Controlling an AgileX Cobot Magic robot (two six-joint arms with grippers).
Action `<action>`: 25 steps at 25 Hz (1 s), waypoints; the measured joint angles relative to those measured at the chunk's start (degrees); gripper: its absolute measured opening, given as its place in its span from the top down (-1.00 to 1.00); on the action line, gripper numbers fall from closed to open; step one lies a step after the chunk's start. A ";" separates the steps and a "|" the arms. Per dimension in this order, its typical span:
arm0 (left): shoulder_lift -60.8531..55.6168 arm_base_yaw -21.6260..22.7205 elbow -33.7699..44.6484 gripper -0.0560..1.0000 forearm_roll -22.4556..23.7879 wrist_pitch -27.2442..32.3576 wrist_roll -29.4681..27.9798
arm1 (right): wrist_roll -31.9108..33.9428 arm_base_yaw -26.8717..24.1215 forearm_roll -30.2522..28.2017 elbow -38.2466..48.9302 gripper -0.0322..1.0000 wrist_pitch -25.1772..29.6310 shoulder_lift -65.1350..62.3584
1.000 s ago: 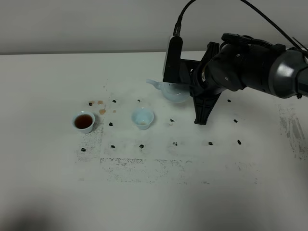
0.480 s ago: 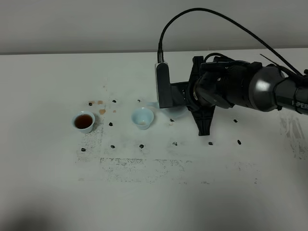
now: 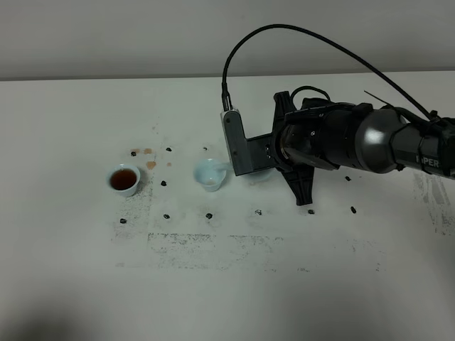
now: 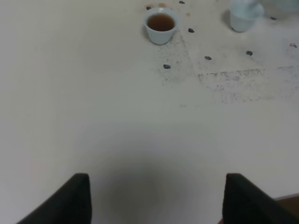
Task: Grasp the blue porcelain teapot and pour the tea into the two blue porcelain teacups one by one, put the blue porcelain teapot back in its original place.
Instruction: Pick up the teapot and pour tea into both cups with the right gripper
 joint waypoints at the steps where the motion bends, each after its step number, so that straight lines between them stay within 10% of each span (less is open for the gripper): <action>1: 0.00 0.00 0.00 -0.26 0.00 0.00 0.00 | 0.38 0.00 -0.78 0.00 0.79 -0.40 0.00; 25: 0.00 0.00 0.00 -0.26 0.00 0.00 0.00 | 2.31 0.61 -15.40 0.00 0.79 -3.08 0.00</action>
